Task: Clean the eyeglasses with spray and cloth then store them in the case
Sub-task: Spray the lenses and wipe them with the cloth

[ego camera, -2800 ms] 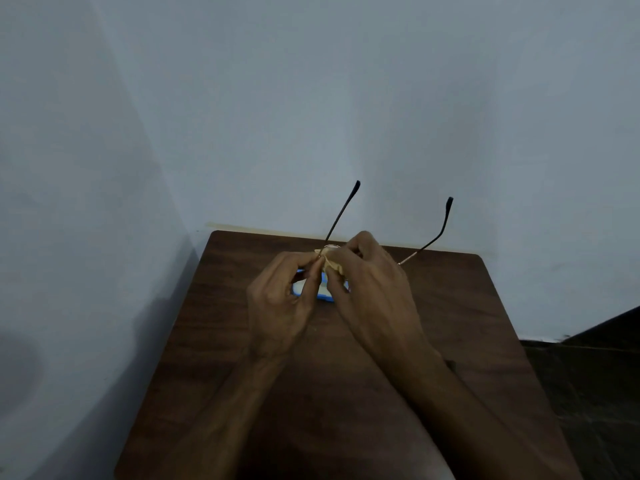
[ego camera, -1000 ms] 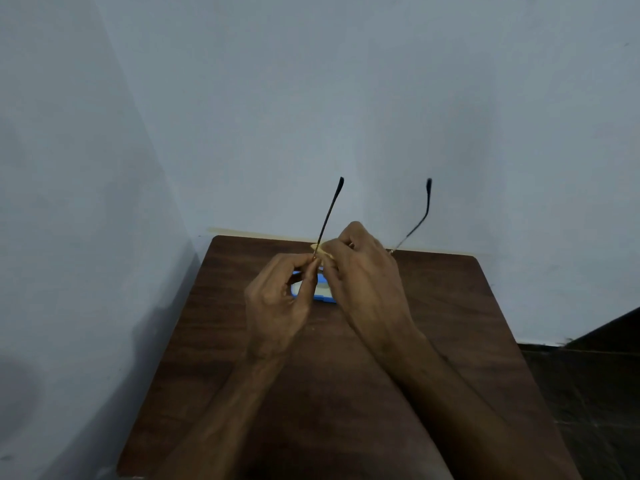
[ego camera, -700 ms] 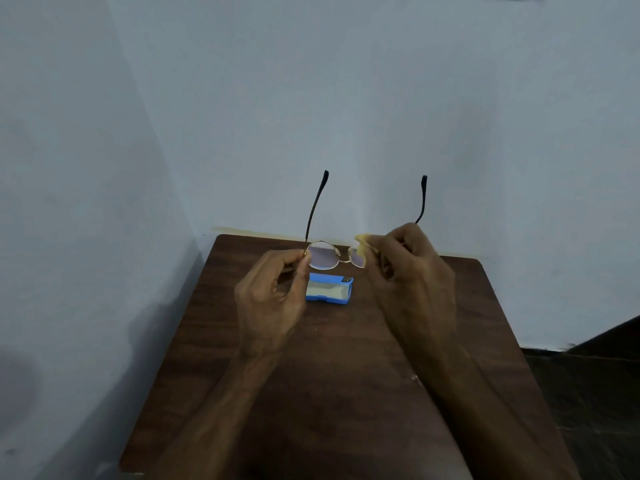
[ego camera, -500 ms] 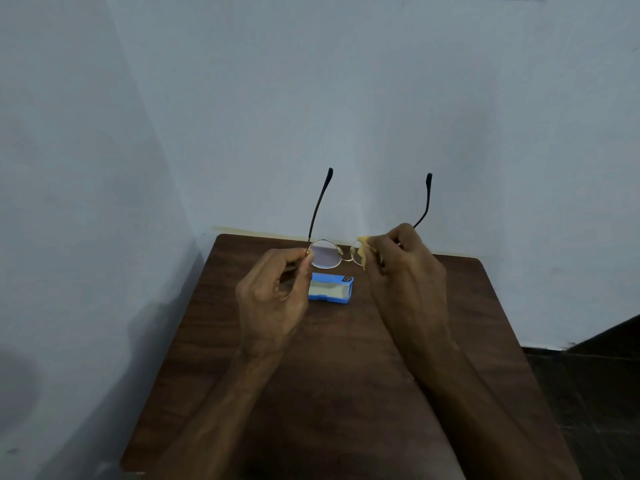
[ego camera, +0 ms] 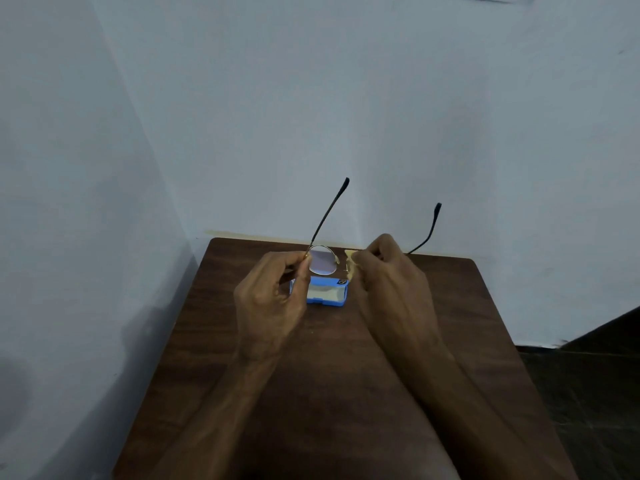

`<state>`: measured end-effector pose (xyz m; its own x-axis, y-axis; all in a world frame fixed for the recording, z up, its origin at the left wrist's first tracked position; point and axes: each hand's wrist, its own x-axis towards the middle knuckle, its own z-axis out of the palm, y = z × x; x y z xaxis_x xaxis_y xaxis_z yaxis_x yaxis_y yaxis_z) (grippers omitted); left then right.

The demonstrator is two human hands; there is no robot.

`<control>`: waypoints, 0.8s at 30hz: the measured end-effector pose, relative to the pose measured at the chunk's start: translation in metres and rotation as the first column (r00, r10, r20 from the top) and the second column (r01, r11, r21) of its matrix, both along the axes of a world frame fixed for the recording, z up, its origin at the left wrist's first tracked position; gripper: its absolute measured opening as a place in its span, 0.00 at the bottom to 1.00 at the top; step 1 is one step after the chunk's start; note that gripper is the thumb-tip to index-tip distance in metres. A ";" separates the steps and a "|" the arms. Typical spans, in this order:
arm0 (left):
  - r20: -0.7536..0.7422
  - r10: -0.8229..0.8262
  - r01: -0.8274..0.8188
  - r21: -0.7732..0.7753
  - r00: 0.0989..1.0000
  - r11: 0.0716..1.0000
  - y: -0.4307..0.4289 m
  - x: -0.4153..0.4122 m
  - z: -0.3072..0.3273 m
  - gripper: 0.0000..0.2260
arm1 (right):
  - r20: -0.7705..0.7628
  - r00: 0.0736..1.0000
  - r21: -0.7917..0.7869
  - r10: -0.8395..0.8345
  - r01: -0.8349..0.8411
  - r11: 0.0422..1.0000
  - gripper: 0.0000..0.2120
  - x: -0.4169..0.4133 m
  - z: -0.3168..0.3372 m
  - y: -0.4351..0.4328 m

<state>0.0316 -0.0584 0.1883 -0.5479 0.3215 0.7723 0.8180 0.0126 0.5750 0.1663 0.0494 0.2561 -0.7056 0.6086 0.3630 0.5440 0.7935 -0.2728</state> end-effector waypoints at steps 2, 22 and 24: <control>-0.007 -0.004 0.004 -0.022 1.000 1.000 0.001 0.001 -0.001 0.05 | 0.009 0.999 0.018 -0.032 0.032 0.999 0.00 0.002 0.003 0.006; -0.004 0.000 0.000 -0.014 1.000 1.000 0.006 -0.002 -0.001 0.05 | 0.027 0.999 0.018 -0.022 0.022 1.000 0.03 -0.005 -0.001 0.010; -0.010 -0.014 0.014 -0.022 1.000 1.000 0.007 -0.002 -0.001 0.04 | 0.033 0.997 0.035 -0.068 0.067 0.997 0.05 -0.005 0.001 0.015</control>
